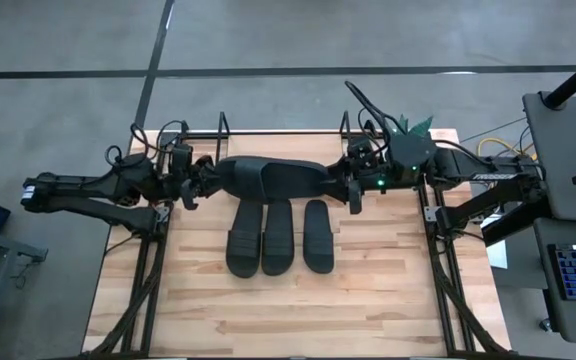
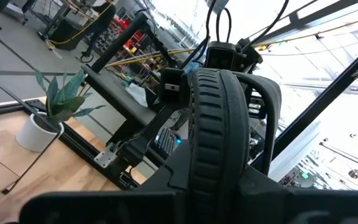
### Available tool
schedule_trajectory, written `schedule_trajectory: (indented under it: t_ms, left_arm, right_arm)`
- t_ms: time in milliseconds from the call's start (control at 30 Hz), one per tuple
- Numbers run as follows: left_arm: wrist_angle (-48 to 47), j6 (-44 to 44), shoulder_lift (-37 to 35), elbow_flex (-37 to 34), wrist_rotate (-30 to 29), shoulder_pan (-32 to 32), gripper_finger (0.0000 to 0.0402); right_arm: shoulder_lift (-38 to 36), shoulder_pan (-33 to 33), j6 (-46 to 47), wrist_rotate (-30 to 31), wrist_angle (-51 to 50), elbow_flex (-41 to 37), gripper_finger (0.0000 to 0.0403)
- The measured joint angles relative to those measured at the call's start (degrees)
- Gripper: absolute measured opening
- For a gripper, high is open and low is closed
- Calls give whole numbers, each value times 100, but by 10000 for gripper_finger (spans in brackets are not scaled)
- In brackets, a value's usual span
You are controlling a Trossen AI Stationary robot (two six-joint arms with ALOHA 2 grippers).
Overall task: Pick and place slides into the shelf
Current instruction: Put the black slide on the shelf
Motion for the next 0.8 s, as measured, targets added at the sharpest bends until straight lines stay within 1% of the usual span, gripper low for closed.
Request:
schedule_trajectory:
  t_ms: [67,167,367,500,700,800]
  left_arm:
    - [-4,0,-12,0,-2,-2,14]
    - [-8,0,-12,0,-4,0,17]
    - [42,162,17,0,26,-2,22]
    - [128,497,21,0,-151,-4,42]
    - [626,2088,8,0,-245,-4,92]
    - [892,2667,-1,0,-368,-3,118]
  right_arm:
    - [6,0,-61,2,-9,0,193]
    - [7,0,-270,2,-9,0,156]
    - [13,-11,-439,72,-62,0,56]
    - [11,-9,-343,123,-57,0,51]
    - [0,-17,-245,246,-55,0,51]
    - [-46,-15,-242,340,-84,0,51]
